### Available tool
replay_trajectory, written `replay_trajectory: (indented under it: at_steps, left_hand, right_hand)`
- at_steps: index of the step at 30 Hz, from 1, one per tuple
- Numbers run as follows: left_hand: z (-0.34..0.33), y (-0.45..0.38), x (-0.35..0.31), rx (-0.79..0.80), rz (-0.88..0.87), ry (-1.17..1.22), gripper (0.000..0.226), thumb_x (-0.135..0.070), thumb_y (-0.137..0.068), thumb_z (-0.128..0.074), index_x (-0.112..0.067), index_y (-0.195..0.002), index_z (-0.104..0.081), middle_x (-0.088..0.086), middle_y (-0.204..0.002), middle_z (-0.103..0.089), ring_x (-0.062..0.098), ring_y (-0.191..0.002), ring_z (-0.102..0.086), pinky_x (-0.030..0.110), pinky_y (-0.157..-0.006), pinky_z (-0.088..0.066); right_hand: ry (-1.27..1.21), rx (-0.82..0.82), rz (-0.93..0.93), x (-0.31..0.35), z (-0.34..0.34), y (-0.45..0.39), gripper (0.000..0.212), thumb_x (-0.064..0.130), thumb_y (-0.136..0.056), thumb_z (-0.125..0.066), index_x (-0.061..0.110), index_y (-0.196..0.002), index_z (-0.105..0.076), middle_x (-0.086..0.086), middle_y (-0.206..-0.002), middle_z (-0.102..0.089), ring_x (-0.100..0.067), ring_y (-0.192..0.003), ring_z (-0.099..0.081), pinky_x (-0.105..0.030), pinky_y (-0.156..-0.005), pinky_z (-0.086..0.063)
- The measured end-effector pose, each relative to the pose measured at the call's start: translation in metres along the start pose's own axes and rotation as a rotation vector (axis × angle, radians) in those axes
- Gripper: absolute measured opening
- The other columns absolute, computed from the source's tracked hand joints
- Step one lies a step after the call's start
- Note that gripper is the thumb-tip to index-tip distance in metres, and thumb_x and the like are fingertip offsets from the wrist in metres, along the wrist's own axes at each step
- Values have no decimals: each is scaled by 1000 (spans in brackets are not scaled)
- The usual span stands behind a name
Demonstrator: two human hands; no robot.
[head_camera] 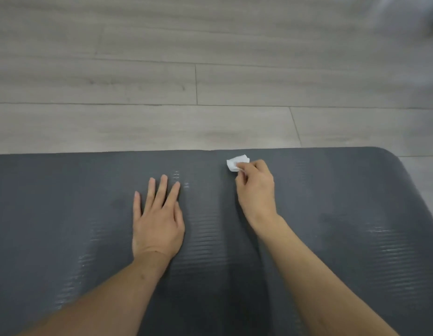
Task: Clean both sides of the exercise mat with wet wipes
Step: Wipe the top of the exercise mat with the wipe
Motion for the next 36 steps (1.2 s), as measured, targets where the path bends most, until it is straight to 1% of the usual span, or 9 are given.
replay_trajectory:
  at_steps: [3, 6, 11, 14, 20, 26, 30, 33, 36]
  left_hand:
    - [0, -9, 0, 37, -17, -1, 62, -38, -101, -11, -34, -162, -24, -10, -171, -6, 13, -160, 3, 50, -130, -2]
    - [0, -18, 3, 45, -10, -7, 63, -37, -101, -10, -35, -162, -22, -11, -171, -5, 12, -160, 5, 49, -130, -1]
    - [-1, -27, 3, 38, -11, -9, 62, -35, -102, -13, -36, -162, -22, -11, -171, -8, 12, -160, 0, 50, -129, -3]
    - [0, -30, 5, 28, 11, 9, 61, -34, -101, -14, -35, -162, -23, -12, -171, -10, 10, -159, -2, 50, -129, -5]
    - [-2, -39, 7, 14, 53, 2, 60, -35, -102, -16, -32, -161, -19, -8, -171, -10, 11, -159, -3, 51, -129, -3]
    - [-4, -44, 8, 25, 28, -32, 59, -38, -103, -13, -35, -161, -13, -8, -172, -6, 12, -160, 1, 55, -128, -3]
    - [-4, -45, 9, 20, 24, -42, 59, -36, -102, -17, -33, -161, -17, -7, -172, -10, 13, -160, -4, 55, -128, -7]
    - [-5, -45, 10, 6, 19, -54, 59, -37, -103, -19, -33, -161, -21, -6, -171, -13, 14, -160, -7, 56, -127, -9]
    - [-6, -46, 8, 1, 15, -65, 59, -36, -102, -20, -32, -161, -23, -5, -171, -15, 15, -159, -9, 57, -127, -10]
  right_hand:
    - [77, 51, 47, 8, -11, -10, 17, 21, -98, -59, 12, -94, -72, 3, -104, -51, -13, -80, -53, -20, -73, -41]
    - [20, 118, -21, 3, -7, -17, 36, 19, -101, -50, 20, -66, -55, 1, -94, -56, -14, -76, -55, -24, -71, -40]
    - [-23, 263, -102, 3, 6, -29, 31, 1, -93, -41, 16, -90, -68, -2, -87, -63, -5, -78, -60, -11, -68, -42]
    - [12, 276, -46, 4, 1, -24, 27, 6, -97, -50, 18, -101, -74, 5, -104, -56, -5, -85, -57, -8, -72, -42]
    - [49, 179, -88, 2, -15, -12, 11, 13, -96, -61, 18, -104, -67, 11, -109, -45, -12, -92, -54, -28, -79, -50]
    - [112, 117, -45, 22, -44, -24, 23, 18, -99, -54, 18, -118, -67, 4, -110, -54, -14, -97, -51, -14, -78, -31]
    - [165, 187, 178, 62, -86, -32, 8, 1, -88, -63, 7, -92, -63, -2, -92, -50, -20, -83, -45, -30, -64, -43]
    - [285, 173, 241, 25, -53, -39, 10, 0, -88, -61, 5, -97, -64, -7, -92, -50, -26, -81, -46, -37, -58, -45]
    - [426, 38, -10, -58, 33, -64, 18, 4, -92, -55, 4, -105, -66, -11, -99, -55, -31, -91, -52, -35, -71, -44]
Point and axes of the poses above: each hand's wrist, its own y-axis away from the middle knuckle, its own z-axis out of the back of the hand, x = y × z, the point moved 5 cm from there along -y, towards the middle knuckle
